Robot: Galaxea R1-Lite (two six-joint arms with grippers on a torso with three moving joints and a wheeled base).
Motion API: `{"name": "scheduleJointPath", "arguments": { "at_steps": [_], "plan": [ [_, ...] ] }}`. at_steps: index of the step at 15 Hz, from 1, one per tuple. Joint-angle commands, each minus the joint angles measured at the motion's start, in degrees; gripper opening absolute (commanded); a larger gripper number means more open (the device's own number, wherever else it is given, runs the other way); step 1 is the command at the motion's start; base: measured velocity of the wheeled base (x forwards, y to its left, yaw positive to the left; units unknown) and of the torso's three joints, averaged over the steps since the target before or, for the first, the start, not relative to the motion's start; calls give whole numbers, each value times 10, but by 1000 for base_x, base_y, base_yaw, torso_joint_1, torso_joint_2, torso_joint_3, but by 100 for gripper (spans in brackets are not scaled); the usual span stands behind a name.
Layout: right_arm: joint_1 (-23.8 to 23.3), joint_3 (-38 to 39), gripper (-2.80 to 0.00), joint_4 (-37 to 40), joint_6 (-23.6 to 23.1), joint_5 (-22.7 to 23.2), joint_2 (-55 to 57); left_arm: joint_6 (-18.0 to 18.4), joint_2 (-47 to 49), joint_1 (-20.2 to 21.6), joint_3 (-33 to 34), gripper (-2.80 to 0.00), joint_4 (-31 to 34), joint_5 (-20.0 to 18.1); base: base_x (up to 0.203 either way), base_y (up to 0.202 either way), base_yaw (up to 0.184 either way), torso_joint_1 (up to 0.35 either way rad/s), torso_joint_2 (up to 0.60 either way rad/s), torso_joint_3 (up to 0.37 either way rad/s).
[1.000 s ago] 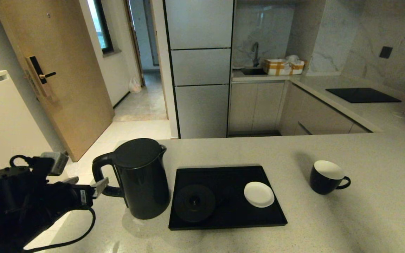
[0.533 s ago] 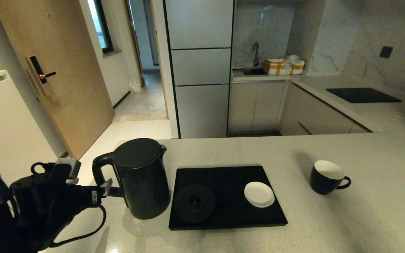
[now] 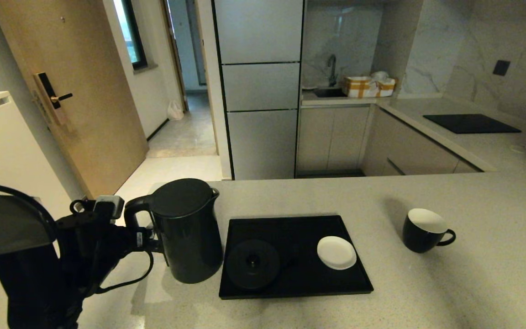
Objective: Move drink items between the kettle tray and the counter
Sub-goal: Return the kettle to its original position
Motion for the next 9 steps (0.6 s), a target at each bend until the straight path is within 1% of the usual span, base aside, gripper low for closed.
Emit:
{"name": "scheduleJointPath", "arguments": {
  "at_steps": [1, 2, 3, 6, 9],
  "plan": [
    [0, 0, -280, 0, 0, 0, 1, 1, 19, -2, -15, 0, -5, 6, 0, 0, 0, 0, 0, 0],
    [0, 0, -280, 0, 0, 0, 1, 1, 28, -2, -21, 0, -5, 11, 0, 0, 0, 0, 0, 0],
    [0, 0, -280, 0, 0, 0, 1, 1, 38, -4, -24, -280, -5, 25, 0, 0, 0, 0, 0, 0],
    [0, 0, -280, 0, 0, 0, 1, -1, 37, -8, -23, -280, -5, 30, 0, 0, 0, 0, 0, 0],
    [0, 0, -280, 0, 0, 0, 1, -4, 12, -29, -2, -280, -5, 32, 0, 0, 0, 0, 0, 0]
  ]
}}
